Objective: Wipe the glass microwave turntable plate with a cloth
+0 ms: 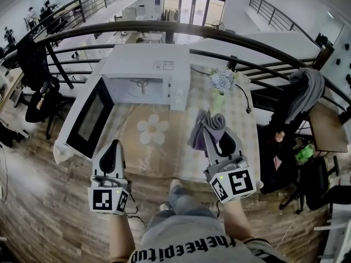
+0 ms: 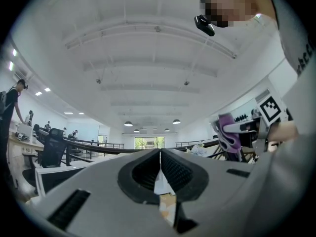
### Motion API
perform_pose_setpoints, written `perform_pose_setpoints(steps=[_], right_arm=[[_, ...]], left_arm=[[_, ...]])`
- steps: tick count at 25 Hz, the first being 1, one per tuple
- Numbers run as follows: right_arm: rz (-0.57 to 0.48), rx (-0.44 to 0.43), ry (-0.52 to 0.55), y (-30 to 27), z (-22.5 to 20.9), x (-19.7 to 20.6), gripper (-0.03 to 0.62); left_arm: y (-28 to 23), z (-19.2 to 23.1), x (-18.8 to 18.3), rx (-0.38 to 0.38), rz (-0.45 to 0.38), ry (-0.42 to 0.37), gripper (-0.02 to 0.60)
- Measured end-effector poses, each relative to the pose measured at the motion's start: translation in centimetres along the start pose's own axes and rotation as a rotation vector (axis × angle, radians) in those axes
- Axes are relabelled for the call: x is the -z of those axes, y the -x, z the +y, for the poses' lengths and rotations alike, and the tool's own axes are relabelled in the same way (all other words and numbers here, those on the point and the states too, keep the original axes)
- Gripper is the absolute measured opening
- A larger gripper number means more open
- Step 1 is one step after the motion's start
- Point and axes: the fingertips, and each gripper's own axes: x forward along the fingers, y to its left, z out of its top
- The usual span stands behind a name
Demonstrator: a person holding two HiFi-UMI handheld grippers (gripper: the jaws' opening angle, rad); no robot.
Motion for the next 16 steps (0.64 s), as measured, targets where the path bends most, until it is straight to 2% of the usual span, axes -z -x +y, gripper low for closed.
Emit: perform_pose_setpoints(steps=[16], right_arm=[[-0.002,-0.003,-0.015,-0.5,0.4,0.28,0.106]], left_arm=[[0.16,0.49,0.7,-0.007,0.014,0.014,0.011]])
